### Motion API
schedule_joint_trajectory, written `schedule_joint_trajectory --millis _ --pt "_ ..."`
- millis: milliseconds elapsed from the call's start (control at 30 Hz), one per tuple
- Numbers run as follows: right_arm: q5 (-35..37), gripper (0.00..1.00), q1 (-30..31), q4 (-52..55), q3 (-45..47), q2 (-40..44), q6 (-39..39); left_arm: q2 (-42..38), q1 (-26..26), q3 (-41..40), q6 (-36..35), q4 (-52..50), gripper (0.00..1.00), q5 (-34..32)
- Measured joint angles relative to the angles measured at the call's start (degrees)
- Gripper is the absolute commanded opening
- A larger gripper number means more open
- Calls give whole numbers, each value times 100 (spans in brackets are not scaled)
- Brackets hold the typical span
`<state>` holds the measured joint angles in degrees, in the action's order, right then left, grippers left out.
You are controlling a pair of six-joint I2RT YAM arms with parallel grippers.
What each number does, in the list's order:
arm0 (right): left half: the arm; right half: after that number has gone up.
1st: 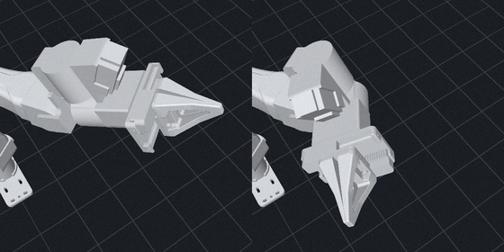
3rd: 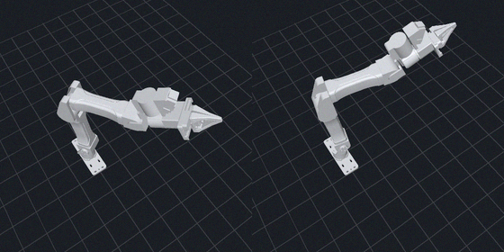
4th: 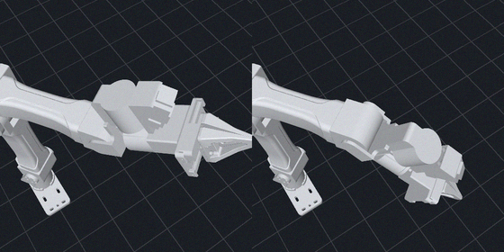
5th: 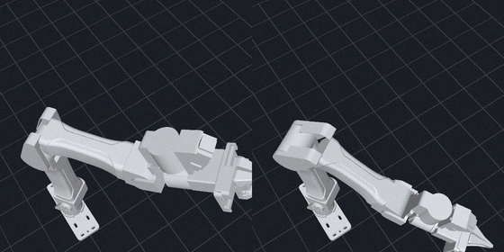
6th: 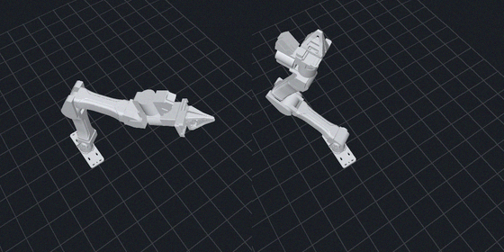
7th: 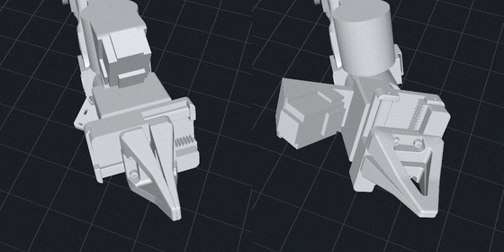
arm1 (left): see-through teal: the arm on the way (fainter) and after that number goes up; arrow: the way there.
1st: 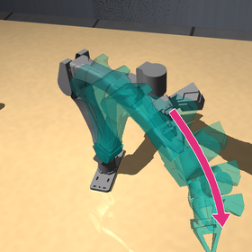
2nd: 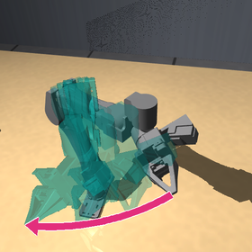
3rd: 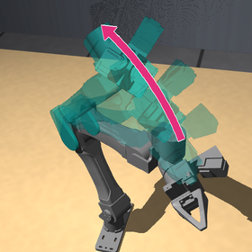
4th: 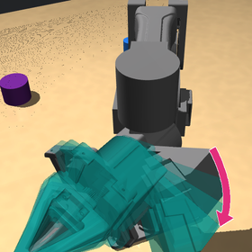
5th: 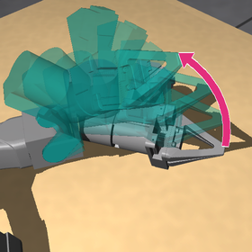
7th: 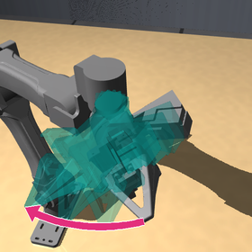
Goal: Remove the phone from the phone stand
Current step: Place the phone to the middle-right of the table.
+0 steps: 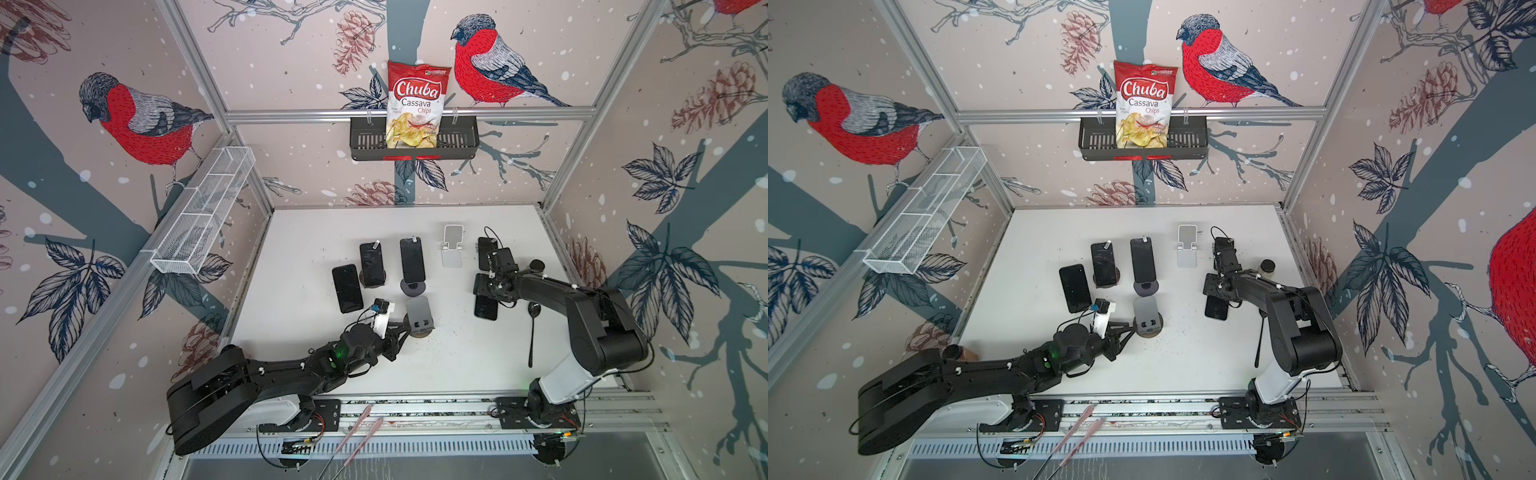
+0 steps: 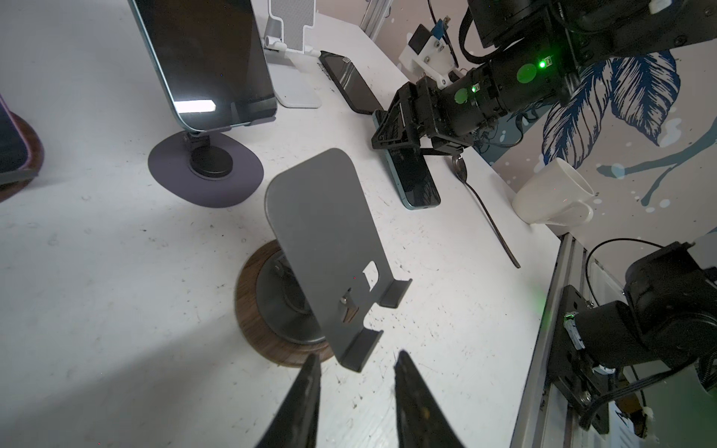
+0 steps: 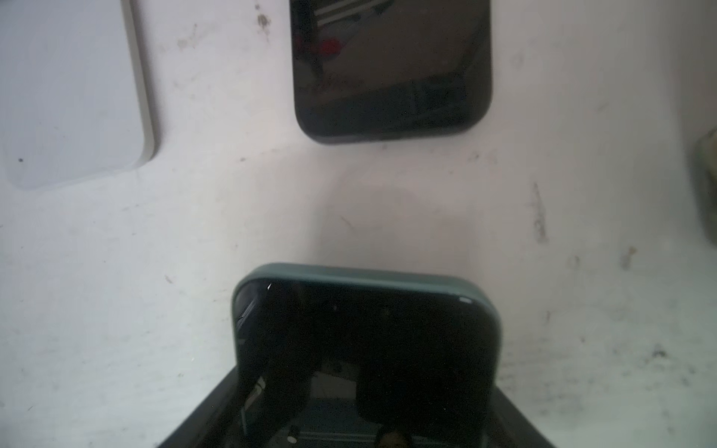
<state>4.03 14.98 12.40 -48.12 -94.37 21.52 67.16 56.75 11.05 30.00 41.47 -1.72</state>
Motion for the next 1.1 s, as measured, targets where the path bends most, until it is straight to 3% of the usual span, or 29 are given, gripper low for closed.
schedule_joint_trajectory --millis 1100 --pt "328 65 0 299 114 153 11 7 0 0 155 -184 33 7"
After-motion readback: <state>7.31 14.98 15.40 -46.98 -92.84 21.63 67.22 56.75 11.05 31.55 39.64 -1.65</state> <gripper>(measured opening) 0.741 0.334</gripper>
